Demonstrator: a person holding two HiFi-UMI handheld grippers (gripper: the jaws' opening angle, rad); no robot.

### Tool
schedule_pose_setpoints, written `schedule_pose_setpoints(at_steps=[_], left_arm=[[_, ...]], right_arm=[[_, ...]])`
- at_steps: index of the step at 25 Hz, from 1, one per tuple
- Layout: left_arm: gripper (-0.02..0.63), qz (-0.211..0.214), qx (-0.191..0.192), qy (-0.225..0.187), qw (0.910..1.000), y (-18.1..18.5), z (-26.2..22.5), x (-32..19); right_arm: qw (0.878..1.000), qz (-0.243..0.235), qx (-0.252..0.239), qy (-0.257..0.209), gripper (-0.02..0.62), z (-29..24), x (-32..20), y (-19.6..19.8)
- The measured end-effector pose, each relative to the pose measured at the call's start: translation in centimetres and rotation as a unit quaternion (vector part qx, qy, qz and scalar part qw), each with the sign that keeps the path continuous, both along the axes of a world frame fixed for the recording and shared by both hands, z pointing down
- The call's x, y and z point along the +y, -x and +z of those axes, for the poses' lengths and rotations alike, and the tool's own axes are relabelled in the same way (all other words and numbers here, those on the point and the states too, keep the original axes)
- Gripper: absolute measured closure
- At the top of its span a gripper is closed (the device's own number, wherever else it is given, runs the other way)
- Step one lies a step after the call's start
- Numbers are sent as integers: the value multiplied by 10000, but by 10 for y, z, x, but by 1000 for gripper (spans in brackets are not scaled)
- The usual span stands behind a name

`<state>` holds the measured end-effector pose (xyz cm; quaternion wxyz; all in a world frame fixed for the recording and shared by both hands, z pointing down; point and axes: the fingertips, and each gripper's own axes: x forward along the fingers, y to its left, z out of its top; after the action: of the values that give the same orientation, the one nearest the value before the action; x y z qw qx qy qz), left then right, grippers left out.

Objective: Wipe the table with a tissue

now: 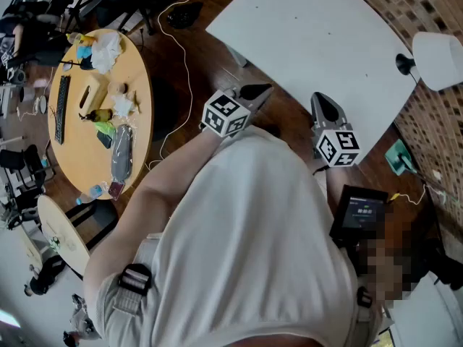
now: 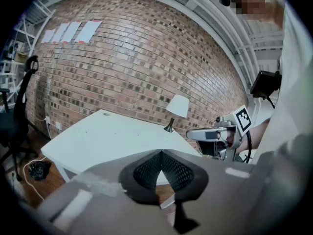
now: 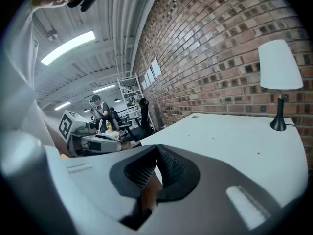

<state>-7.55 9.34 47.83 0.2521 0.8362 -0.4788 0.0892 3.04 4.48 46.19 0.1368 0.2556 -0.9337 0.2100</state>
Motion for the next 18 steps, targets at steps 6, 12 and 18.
schedule_pose_setpoints(at_steps=[6, 12, 18], left_arm=[[600, -197, 64, 0, 9998, 39, 7, 3], [600, -1004, 113, -2, 9949, 117, -3, 30], [600, -1885, 285, -36, 9817, 192, -19, 58]], right_arm=[[9993, -343, 144, -79, 588, 1, 8, 45], [9893, -1427, 266, -165, 588, -10, 31, 137], [9621, -2616, 525, -566, 588, -39, 54, 223]])
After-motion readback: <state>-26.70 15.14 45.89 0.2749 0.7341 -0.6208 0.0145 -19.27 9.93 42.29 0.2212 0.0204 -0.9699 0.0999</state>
